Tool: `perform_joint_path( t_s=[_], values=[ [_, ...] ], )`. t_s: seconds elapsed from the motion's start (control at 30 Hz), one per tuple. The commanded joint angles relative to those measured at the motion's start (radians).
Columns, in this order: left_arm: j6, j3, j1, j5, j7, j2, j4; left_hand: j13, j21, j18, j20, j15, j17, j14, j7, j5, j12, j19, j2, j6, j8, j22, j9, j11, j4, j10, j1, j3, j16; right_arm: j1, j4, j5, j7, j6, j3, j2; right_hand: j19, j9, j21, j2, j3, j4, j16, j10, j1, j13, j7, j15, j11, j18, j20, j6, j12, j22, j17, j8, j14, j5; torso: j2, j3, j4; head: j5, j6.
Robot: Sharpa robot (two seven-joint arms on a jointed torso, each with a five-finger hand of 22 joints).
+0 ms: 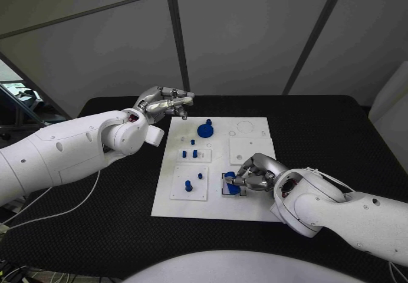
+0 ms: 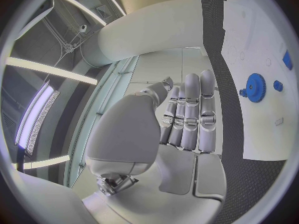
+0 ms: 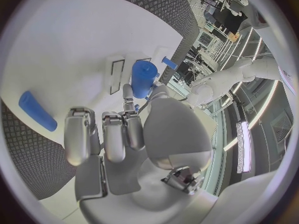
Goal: Assemble the parts on the task board
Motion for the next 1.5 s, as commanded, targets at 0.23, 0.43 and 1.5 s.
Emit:
perform_joint_path(
  t_s=[0.23,0.43,1.5],
  values=[
    [0.011,0.001,0.002,0.004,0.001,-0.002,0.002,-0.001,-0.005,-0.011,0.003,-0.001,-0.001,0.007,-0.003,0.004,0.006,-0.001,0.002,-0.006,0.005,-0.001,0.001,0.000,0.000,-0.010,-0.004,-0.002,-0.005,0.002,-0.004,-0.021,-0.011,-0.001,0.000,0.008,0.010,0.051,-0.001,-0.011,-0.063,0.004,0.004,0.039,-0.149,0.142,-0.011,-0.010,-0.007,-0.003,-0.008,0.017,-0.023,0.127,0.261,0.011,0.102,-0.257,0.000,0.0005,-0.0008,0.005,-0.001],
    [0.010,0.001,0.002,0.004,0.000,-0.003,0.003,-0.001,-0.005,-0.011,0.003,-0.001,-0.001,0.007,-0.003,0.004,0.006,-0.001,0.002,-0.006,0.005,-0.001,0.001,0.000,0.000,-0.010,-0.004,-0.002,-0.005,0.002,-0.002,-0.054,-0.019,-0.031,0.000,0.006,0.005,0.088,-0.008,-0.050,-0.030,0.006,0.003,0.020,-0.221,0.111,-0.014,-0.011,-0.009,-0.001,-0.009,0.019,-0.063,0.119,0.257,0.021,0.101,-0.345,-0.001,0.0004,-0.0011,0.004,0.000],
    [0.012,-0.003,0.002,0.004,-0.001,-0.002,-0.001,-0.002,-0.006,-0.011,0.002,-0.001,-0.003,0.007,-0.002,0.004,0.007,0.000,0.001,-0.007,0.005,-0.002,0.001,0.000,-0.001,-0.011,-0.003,-0.002,-0.006,0.002,0.121,-0.149,0.058,-0.012,0.001,-0.263,0.006,0.127,-0.011,-0.004,0.056,-0.068,0.005,0.015,0.093,0.106,0.007,0.001,0.006,-0.001,-0.001,-0.034,-0.089,0.123,0.262,-0.053,0.102,-0.113,-0.003,0.0013,-0.0037,-0.025,0.015]
  ],
)
